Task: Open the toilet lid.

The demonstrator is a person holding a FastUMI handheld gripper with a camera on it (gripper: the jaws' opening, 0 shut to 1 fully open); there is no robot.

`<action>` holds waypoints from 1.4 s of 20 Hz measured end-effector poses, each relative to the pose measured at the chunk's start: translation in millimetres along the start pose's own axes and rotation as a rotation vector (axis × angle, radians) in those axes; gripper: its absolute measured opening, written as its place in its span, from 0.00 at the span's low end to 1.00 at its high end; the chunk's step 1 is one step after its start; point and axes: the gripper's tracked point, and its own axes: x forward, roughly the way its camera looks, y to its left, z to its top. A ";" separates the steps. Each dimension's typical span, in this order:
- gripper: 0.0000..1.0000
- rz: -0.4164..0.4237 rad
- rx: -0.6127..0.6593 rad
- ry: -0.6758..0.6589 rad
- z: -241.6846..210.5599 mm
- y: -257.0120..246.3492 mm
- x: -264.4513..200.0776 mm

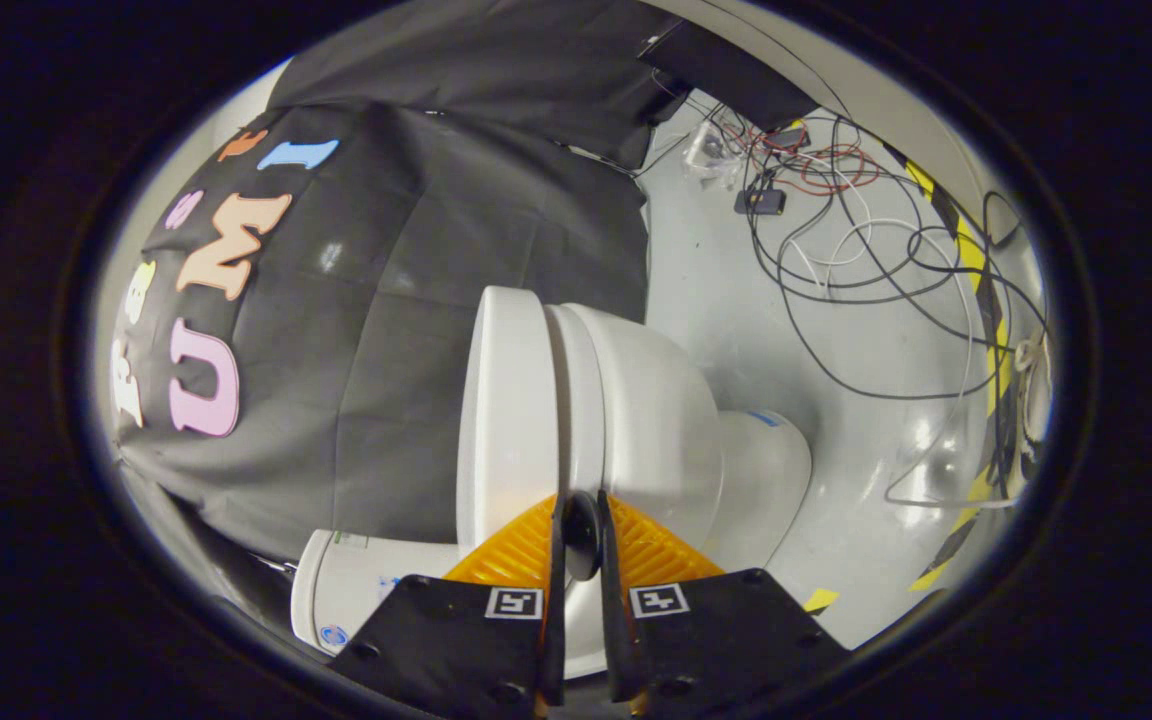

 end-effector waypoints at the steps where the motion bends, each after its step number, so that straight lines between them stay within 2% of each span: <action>1: 0.18 0.013 -0.010 0.000 -0.7 3.1 -2.0; 10: 0.18 0.053 -0.138 -0.054 5.5 41.1 -17.5; 16: 0.18 0.072 -0.273 -0.058 7.7 72.4 -32.9; 28: 0.18 0.209 -0.406 -0.060 -6.6 149.1 -63.5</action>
